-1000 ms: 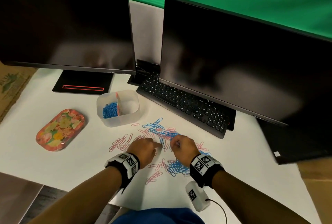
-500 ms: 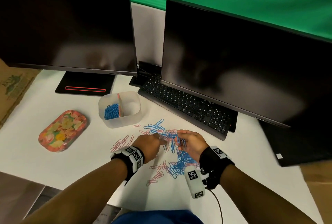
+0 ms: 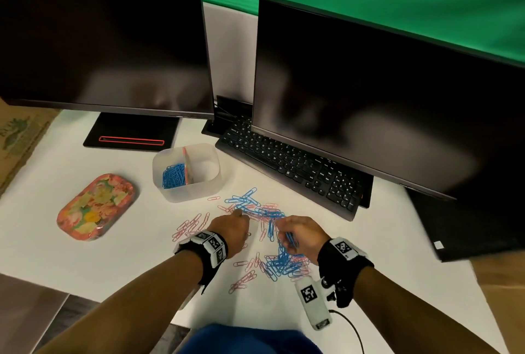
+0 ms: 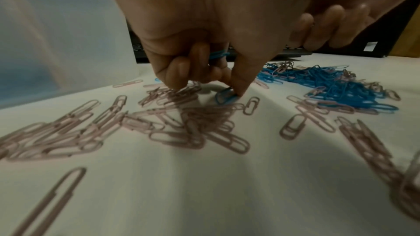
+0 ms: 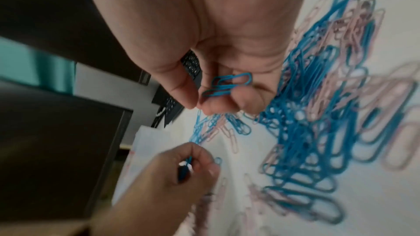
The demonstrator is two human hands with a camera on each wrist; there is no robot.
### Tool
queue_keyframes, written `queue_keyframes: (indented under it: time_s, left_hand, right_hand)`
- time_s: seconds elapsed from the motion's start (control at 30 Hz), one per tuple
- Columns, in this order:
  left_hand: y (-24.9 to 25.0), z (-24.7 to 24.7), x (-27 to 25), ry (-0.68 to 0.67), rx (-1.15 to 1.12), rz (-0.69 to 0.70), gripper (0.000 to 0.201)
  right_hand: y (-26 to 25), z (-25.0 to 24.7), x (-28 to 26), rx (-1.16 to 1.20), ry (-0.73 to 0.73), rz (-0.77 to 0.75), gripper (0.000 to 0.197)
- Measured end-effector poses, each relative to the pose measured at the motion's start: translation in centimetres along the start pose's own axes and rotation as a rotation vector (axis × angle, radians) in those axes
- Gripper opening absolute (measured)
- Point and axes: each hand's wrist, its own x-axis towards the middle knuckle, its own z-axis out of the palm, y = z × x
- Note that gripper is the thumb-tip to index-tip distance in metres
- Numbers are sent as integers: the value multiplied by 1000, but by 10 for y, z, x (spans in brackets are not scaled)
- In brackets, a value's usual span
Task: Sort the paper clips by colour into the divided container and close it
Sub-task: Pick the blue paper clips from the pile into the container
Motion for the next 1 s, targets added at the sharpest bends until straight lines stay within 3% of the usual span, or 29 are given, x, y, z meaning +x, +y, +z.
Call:
queue_keyframes:
  time_s: [0.1,0.23,0.37,0.6,0.8,0.87,1.0]
  left_hand:
    - [1,2,-5,49,-108,32,19]
    - [0,4,-8,127,-399,11,12]
    - [1,1,-4,93,-599,-37,25]
    - [1,-8,-5,-57,-1124,-202,22]
    - [-7,-14,-13,-99,-1279,-221,12]
    - [-6,-14,-17,-118,-1169,-177,7]
    - [1,-9,-27,-95,-711,9,7]
  right_hand:
    - [11,-3,-2,-535,38,-188,15]
    - [36,-3,-14,-1066,-44,-352,1]
    - [54,2,-22,-1445,-118,-381,31]
    - [59,8,-18,-1325,-152,-473,33]
    - [59,3,-18,-1323,-70,-509,34]
    - [60,7,-16,-1344,-93,-507,36]
    - [57,18,-11,-1438,-108,-543,32]
